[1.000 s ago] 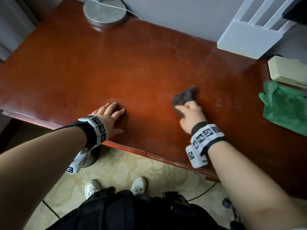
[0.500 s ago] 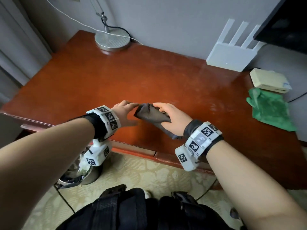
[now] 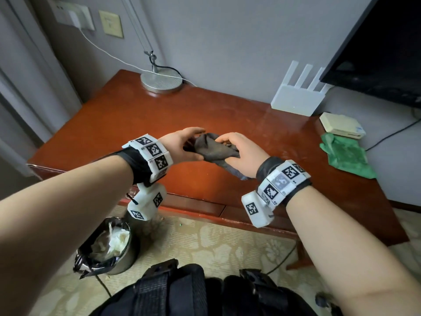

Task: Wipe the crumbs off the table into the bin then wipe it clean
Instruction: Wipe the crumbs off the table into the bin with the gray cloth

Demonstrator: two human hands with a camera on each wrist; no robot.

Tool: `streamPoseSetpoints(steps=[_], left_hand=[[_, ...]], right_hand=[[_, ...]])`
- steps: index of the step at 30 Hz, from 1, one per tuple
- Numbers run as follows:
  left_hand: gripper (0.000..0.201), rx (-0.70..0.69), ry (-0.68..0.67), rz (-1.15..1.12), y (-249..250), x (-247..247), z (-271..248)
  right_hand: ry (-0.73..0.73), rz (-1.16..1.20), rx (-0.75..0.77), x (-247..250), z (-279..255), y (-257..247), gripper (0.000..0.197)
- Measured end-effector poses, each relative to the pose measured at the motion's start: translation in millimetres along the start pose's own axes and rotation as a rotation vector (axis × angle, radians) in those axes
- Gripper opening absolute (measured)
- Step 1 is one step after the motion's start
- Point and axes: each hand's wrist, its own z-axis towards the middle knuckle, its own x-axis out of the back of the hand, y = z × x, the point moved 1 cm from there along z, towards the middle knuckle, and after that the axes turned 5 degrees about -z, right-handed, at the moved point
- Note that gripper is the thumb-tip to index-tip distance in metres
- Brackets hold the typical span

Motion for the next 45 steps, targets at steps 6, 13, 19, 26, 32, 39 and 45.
streamPoseSetpoints(steps=[6,13,19,26,32,39,45], left_hand=[[0.055,-0.053,0.078,0.11,-1.2,13.9,-11.7],[0.052,-0.038,0.074,0.156,-14.8,13.3,-16.1],[0.074,0.335,-0.203,0.47,-103.2,-27.2,-20.9],[0.067,0.495,-0.429,0.593,-152.0,-41.5,-47.1],[0.061,0.581,-0.299,0.61,-141.7,4.0,-80.3],[0.059,0.467,-0.14,0.407,-104.4,0.4,-84.0],[0.076,-0.035,-0.125,0.199,-8.5,-37.6,-44.6]], right_hand=[[0.031,-0.005,0.01,2.7,-14.9,-26.9,0.036],[0.151,-0.152,-0.239,6.0,-9.0,-5.4,0.049],[-0.015,-0.154,-0.721,-58.1,4.5,65.3,0.048],[-0.277,-0.247,-0.181,-147.0,18.1,-9.0,0.06],[-0.595,-0.01,0.133,-135.4,8.2,-57.4,0.055],[-0.215,-0.05,0.0,-65.0,-0.4,-5.5,0.051],[-0.163,-0.097,-0.038,-9.7,-47.3,-4.2,0.028]])
